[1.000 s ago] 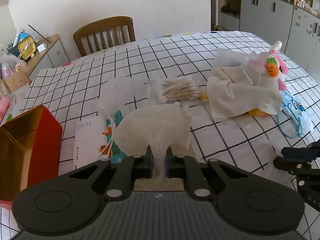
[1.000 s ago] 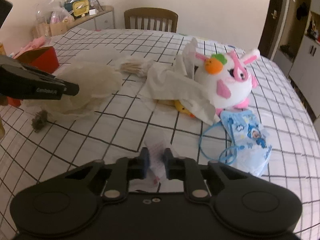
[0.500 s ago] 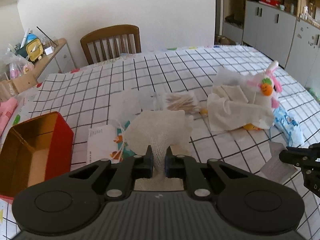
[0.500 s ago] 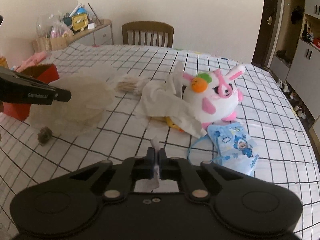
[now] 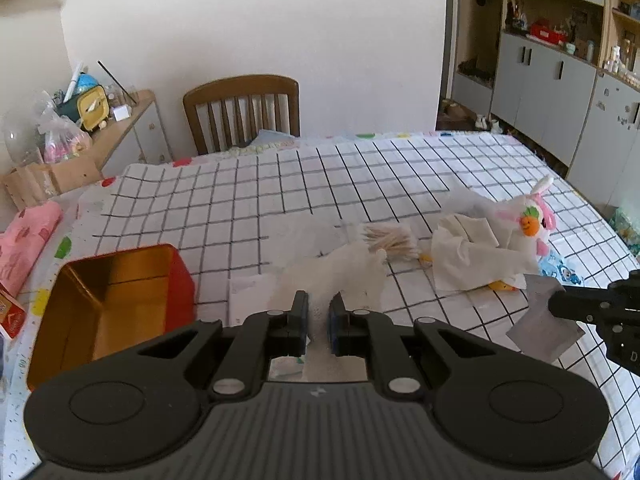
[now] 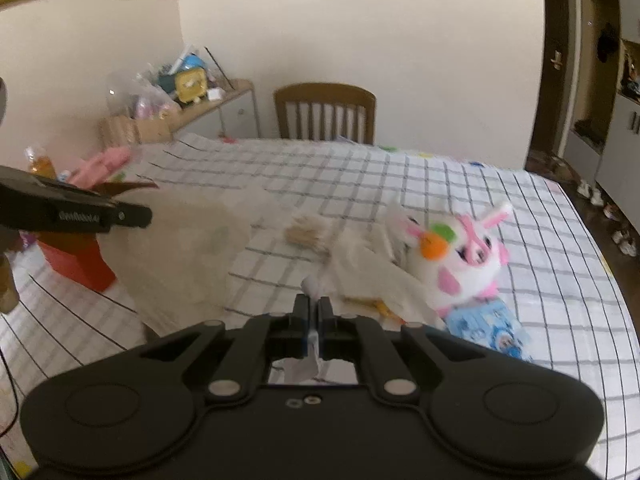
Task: Organize soft objects
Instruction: 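Close the left gripper on the white mesh cloth and lift it, then carry the mesh cloth with the left gripper over the gold tin box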
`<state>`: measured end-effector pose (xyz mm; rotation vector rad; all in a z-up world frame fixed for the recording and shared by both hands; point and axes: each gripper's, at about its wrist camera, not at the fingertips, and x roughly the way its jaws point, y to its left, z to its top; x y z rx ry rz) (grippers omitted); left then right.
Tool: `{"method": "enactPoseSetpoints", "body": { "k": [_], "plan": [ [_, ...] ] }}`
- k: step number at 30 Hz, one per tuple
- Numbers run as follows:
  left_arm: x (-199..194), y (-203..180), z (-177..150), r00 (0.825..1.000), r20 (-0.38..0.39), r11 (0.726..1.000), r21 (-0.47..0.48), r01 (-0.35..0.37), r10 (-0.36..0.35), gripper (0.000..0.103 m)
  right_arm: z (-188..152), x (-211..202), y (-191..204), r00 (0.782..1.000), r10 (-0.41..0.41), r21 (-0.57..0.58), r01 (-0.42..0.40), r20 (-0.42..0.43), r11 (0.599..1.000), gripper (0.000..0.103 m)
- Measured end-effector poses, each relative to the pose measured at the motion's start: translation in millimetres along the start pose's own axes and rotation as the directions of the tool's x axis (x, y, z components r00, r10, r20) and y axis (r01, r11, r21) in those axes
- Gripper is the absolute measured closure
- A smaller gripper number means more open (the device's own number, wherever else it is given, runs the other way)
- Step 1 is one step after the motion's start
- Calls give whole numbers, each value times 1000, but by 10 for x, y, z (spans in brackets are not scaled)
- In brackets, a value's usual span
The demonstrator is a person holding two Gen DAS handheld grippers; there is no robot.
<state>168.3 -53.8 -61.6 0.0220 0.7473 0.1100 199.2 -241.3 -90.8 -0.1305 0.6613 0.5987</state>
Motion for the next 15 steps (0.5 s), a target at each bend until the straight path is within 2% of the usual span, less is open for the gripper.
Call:
{"method": "enactPoseSetpoints", "body": {
  "k": [5, 9, 12, 15],
  "plan": [
    [-124, 258, 76, 999, 34, 1000, -29, 5, -4, 93, 147, 35, 201, 1000, 20, -5, -20, 16, 1000, 100],
    [-166, 473, 143, 999, 52, 1000, -17, -3, 4, 94, 250, 74, 372, 999, 11, -31, -10, 31, 999, 100],
    [-122, 547, 117, 997, 16, 997, 3, 75, -75, 94, 268, 113, 455, 999, -11, -31, 12, 31, 999, 100],
    [-86, 501, 47, 993, -10, 992, 48, 114, -114, 94, 226, 126, 505, 1000, -27, -15, 27, 15, 1000, 100]
  ]
}}
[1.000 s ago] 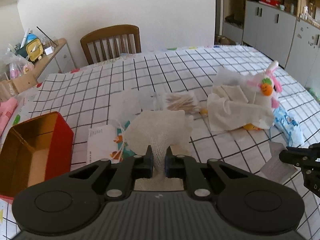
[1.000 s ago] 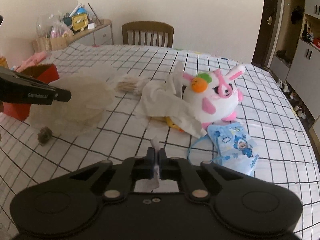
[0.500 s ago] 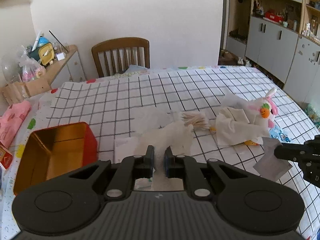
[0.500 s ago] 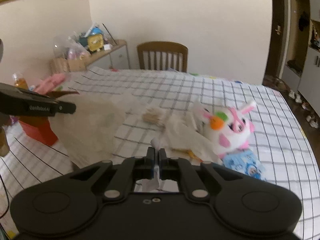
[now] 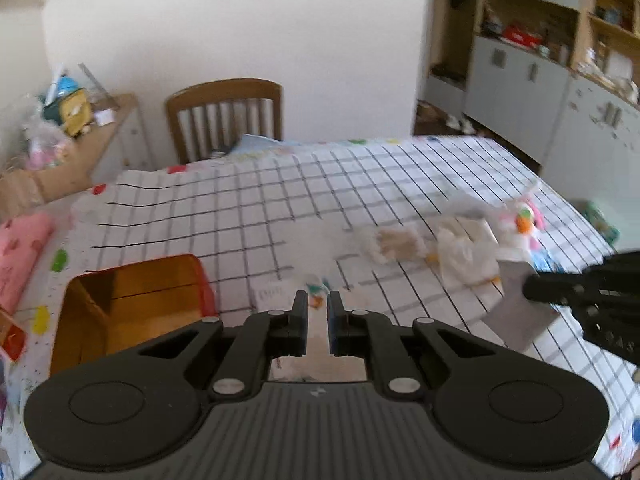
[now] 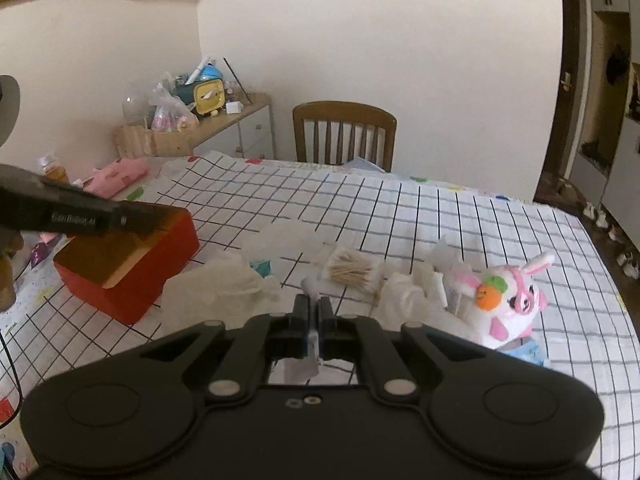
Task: Organize soft objects
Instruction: 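Carry the mesh cloth with the left gripper over the gold tin box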
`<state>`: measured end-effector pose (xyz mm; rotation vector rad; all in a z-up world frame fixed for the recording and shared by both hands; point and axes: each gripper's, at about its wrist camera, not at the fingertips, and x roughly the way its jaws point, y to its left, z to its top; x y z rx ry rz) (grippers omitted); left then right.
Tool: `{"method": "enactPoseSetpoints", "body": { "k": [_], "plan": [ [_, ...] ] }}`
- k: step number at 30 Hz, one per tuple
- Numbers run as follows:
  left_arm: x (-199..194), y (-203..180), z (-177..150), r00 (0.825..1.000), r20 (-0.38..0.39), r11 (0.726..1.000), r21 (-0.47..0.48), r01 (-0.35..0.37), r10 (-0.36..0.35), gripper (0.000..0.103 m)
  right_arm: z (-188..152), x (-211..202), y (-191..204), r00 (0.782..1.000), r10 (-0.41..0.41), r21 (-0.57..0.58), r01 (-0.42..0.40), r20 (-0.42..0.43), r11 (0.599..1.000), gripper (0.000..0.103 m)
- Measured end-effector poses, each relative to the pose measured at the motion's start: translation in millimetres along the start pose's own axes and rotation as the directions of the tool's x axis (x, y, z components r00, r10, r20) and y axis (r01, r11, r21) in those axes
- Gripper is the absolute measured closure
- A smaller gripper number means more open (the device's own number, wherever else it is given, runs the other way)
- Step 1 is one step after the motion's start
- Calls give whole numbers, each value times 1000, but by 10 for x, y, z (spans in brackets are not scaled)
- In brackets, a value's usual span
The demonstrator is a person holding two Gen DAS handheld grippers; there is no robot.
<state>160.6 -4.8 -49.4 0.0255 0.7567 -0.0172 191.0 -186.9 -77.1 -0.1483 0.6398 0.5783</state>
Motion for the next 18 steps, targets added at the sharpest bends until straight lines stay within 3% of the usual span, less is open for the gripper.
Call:
{"method": "enactPoseSetpoints", "body": {
  "k": [6, 14, 18],
  "plan": [
    [102, -155, -105, 998, -34, 998, 28, 53, -52, 94, -123, -36, 9, 999, -28, 36, 29, -23, 999, 100],
    [132, -279, -106, 997, -35, 997, 22, 70, -70, 92, -189, -117, -97, 998, -47, 54, 48, -30, 997, 100],
    [157, -316, -96, 997, -32, 998, -2, 69, -69, 83, -189, -143, -160, 999, -47, 51, 49, -26, 998, 100]
  ]
}}
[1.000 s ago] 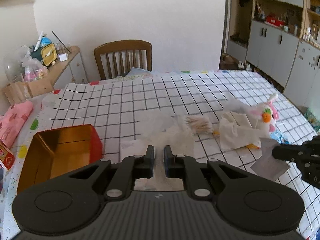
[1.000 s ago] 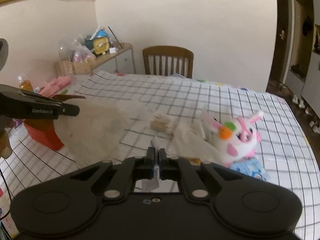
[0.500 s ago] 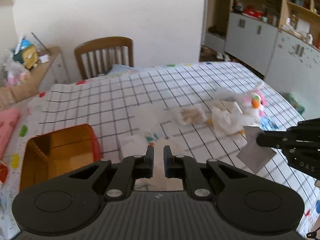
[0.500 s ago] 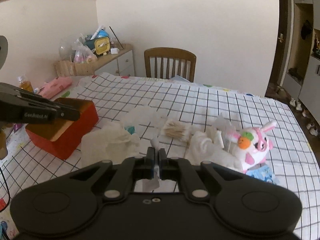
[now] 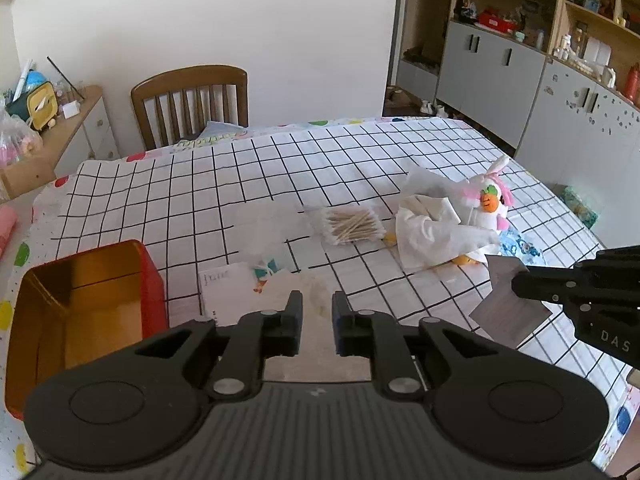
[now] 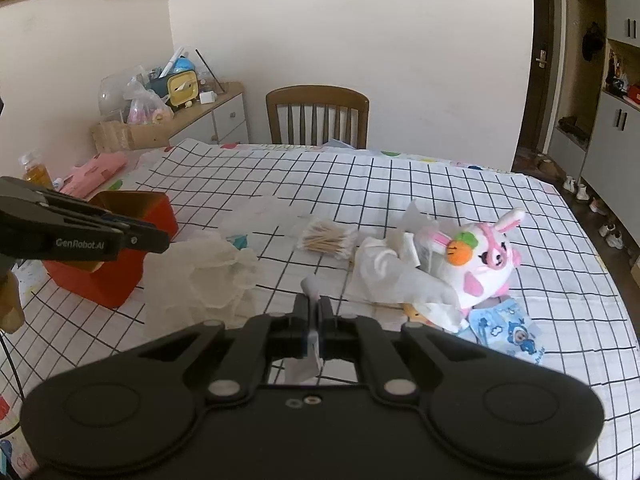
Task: Organize soft objects
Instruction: 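Carry the mesh cloth with the left gripper over the gold tin box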
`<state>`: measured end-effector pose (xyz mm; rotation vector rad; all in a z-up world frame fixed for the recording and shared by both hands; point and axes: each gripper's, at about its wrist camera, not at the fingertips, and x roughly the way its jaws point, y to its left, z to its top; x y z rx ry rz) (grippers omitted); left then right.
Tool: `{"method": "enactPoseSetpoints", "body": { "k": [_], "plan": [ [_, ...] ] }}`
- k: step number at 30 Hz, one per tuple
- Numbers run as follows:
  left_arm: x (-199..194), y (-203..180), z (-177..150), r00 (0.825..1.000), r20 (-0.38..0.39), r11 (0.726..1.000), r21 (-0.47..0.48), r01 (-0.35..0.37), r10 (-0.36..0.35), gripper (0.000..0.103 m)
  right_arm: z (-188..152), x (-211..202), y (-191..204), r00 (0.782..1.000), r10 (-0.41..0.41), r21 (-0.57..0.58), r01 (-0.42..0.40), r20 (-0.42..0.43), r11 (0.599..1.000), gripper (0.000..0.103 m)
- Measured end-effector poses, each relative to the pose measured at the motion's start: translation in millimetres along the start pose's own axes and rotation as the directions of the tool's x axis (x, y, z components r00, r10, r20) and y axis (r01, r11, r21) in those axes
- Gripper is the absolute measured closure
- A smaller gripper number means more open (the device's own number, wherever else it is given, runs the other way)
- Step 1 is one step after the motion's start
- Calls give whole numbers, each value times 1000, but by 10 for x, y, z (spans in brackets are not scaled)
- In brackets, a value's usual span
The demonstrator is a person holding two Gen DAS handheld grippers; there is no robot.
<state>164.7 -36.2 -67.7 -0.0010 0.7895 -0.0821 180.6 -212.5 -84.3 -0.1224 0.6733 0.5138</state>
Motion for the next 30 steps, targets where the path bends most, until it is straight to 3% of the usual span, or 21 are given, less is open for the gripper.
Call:
{"method": "enactPoseSetpoints", "body": {
  "k": [2, 3, 4, 5, 14, 23, 25, 27, 30],
  "plan": [
    [9, -15, 2, 1000, 5, 1000, -15, -6, 6, 64, -2, -7, -27, 1000, 1, -3, -1, 2, 1000, 100],
    [7, -24, -2, 1000, 12, 1000, -20, -12, 12, 40, -3, -10, -40, 1000, 3, -4, -3, 2, 1000, 100],
    [3, -30, -8, 1000, 16, 1000, -26, -17, 18, 26, -7, -13, -54, 1000, 4, -4, -4, 2, 1000, 100],
    [-5, -35, -14, 1000, 22, 999, -32, -18, 19, 26, -7, -14, -66, 1000, 5, -4, -5, 1, 1000, 100],
    [271, -17, -167, 998, -45, 996, -77, -54, 50, 26, -34, -15, -181, 1000, 18, -15, -19, -9, 1000, 100],
    [648, -59, -327, 988, -132, 995, -46, -87, 80, 26, -112, -4, -228, 999, 26, -28, -27, -35, 999, 100],
    [695, -95, -331, 984, -142, 994, -12, -107, 105, 50, -114, -6, -245, 999, 25, -29, -26, -39, 999, 100],
    [737, -83, -340, 981, -160, 994, -12, -112, 108, 68, -123, -11, -267, 999, 22, -28, -23, -40, 999, 100],
    [705, -50, -343, 984, -146, 994, -34, -104, 98, 80, -137, -15, -300, 999, 18, -23, -19, -41, 1000, 100]
  ]
}}
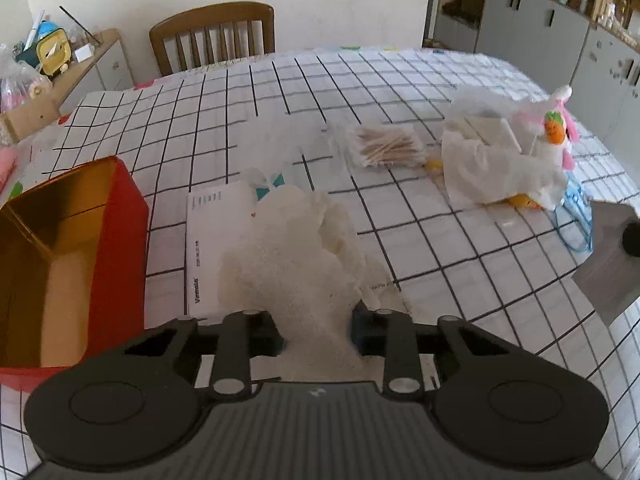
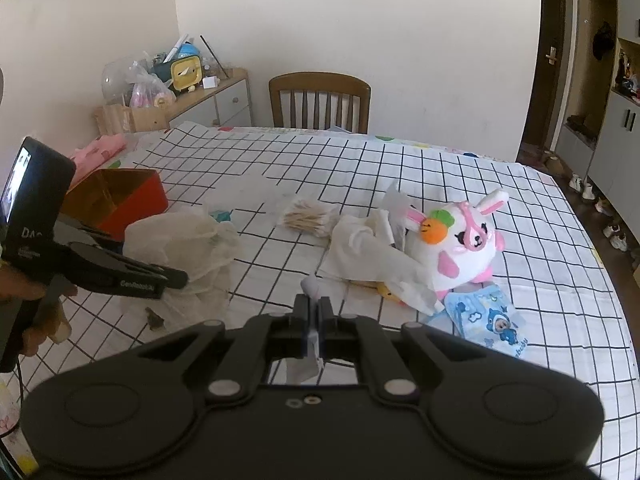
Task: Organize soft objects
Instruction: 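Carry the mesh cloth with the left gripper over the gold tin box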
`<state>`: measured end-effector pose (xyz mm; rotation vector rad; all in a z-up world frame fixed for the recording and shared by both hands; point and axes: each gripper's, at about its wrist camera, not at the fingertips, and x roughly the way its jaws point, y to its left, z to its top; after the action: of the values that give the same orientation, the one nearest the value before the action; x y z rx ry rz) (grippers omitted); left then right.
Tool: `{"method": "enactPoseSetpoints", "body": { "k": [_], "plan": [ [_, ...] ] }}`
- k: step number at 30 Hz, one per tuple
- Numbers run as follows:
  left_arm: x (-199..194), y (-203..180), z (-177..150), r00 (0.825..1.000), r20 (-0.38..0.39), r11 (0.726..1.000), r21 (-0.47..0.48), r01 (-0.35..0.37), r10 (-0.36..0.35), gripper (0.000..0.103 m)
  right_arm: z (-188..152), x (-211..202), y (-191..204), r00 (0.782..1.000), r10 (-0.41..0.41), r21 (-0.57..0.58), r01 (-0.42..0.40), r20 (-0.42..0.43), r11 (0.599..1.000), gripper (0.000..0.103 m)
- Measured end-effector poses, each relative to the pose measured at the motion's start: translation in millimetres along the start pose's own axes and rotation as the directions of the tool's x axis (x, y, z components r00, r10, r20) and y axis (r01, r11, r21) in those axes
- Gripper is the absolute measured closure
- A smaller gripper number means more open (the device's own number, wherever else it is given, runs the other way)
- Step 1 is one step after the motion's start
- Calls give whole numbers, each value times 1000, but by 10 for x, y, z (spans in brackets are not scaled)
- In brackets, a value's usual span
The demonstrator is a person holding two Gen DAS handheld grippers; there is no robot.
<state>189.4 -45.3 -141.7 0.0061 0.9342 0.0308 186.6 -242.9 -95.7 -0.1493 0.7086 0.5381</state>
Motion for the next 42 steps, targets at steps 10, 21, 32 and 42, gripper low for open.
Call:
{"method": "enactPoseSetpoints", "body": {
  "k": [10, 21, 32, 42],
  "plan": [
    [-344, 195, 147, 994, 109, 996, -78, 41, -32, 97, -11, -16, -6, 1000, -4, 2, 4, 5, 1000, 100],
    [-886, 405, 403, 977, 212, 994, -99, 54, -32, 97, 221, -97, 136, 998, 29, -21, -28, 54, 999, 100],
    [-1241, 926, 507, 961, 275, 993, -117, 17, 16, 97, 635, -9, 644, 989, 109, -94, -99, 97, 991, 100],
    [-1347, 1569, 405, 963, 258, 987, -157, -42, 82, 97, 968, 205, 1341, 975, 193, -185, -171, 112, 968, 100]
  ]
}}
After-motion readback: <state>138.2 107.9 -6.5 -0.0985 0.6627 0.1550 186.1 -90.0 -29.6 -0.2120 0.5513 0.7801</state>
